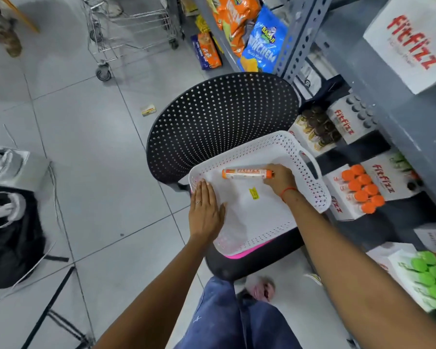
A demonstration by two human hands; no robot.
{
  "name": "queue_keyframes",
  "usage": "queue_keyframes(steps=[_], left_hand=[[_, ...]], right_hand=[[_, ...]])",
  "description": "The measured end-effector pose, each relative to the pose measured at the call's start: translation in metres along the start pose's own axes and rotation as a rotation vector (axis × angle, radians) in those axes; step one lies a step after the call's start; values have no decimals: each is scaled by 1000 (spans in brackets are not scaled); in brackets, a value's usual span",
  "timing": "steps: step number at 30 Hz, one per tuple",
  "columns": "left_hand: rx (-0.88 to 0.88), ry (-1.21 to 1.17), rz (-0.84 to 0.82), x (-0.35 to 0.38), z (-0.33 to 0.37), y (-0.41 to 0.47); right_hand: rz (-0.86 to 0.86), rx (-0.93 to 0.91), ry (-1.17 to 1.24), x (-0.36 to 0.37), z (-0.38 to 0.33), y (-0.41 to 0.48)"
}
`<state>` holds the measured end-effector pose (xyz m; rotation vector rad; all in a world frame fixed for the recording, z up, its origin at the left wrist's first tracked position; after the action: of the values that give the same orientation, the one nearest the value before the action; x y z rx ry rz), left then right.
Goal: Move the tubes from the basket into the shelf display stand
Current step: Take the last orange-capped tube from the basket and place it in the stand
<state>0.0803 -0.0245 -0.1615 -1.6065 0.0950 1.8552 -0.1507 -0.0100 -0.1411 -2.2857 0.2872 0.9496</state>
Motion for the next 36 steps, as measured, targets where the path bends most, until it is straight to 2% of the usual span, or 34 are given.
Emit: queue_keyframes(steps=[3, 6, 13, 20, 26, 31, 36], left_hand=[[50, 2, 30, -11, 16, 5], [140, -33, 90, -31, 51, 17], [571, -124, 240, -73, 192, 22], [1002, -132, 190, -76, 348, -36], [1347, -182, 66, -56, 451, -125], [1461, -85, -7, -24, 503, -176], [1392, 145, -50, 14, 514, -182]], right_hand=[[60, -43, 210, -25, -10, -29], [166, -107, 184, -63, -12, -57], [463, 40, 177, -182, 28, -167], [838, 226, 180, -272, 82, -331], [1013, 424, 202, -299, 131, -460], [1123, 582, 197, -305, 170, -537], [1249, 755, 112, -310, 212, -584]])
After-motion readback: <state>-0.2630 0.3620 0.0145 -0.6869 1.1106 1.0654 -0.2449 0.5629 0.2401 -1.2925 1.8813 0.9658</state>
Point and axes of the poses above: each hand's wrist, its own y-axis towards the middle knuckle, its own x-axis out of the palm, z = x × y, the point moved 1 cm from there along y, towards the middle knuckle, and after that the axes turned 8 degrees about -z, right-handed, at the moved point
